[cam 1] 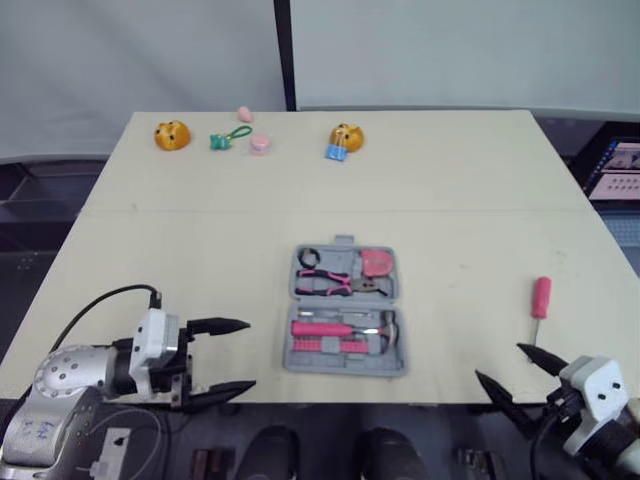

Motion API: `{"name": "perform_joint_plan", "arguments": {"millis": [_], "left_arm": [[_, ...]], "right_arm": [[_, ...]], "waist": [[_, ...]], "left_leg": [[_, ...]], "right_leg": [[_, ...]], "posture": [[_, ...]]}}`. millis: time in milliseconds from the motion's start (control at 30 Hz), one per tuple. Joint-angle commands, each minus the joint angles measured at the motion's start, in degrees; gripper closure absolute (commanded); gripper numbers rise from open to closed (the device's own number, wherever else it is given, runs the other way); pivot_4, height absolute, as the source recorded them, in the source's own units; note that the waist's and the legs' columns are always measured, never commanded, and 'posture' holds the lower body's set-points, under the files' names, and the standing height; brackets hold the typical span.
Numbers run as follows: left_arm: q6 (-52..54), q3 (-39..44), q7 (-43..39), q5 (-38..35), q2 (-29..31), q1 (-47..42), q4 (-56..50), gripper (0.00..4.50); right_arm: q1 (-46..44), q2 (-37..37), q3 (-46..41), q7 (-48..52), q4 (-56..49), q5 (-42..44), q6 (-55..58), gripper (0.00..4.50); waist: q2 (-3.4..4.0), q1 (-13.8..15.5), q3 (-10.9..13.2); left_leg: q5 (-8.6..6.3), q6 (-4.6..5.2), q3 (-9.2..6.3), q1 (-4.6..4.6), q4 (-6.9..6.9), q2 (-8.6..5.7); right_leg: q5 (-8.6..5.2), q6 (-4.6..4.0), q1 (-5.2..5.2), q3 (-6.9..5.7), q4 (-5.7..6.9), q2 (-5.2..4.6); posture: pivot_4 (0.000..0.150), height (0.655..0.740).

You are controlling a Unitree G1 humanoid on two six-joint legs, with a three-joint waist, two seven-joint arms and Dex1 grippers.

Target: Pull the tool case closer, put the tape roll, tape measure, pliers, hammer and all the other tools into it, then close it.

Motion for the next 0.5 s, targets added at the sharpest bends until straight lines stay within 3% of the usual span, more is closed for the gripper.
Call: {"name": "perform_joint_plan", "arguments": {"millis": [33, 500], "left_arm": [[-0.55, -0.49, -0.52, -0.52, 0.72, -0.92, -0.88, 0.05], [-1.42, -0.60, -0.31, -0.11, 0.40, -1.41, -0.24, 0.05]], "right_arm": [[0.18, 1.29, -1.83, -3.95, -2.27, -0.61, 0.82, 0.00], [-9.93, 0.18, -4.93, -15.89, 0.19, -1.27, 15.03, 0.00]], "waist": [[0.00, 0.02, 0.00], [0.04, 0.01, 0.02]], "left_leg": [[0.00, 0.00, 0.00, -0.01, 0.00, 0.00], [0.05, -0.04, 0.04, -0.03, 0.00, -0.01]], "right_leg": [[0.00, 0.00, -0.01, 0.00, 0.00, 0.00], [-0.01, -0.01, -0.06, 0.03, 0.04, 0.01]], "posture": [[0.150, 0.6677], [0.150, 0.6677]]}}
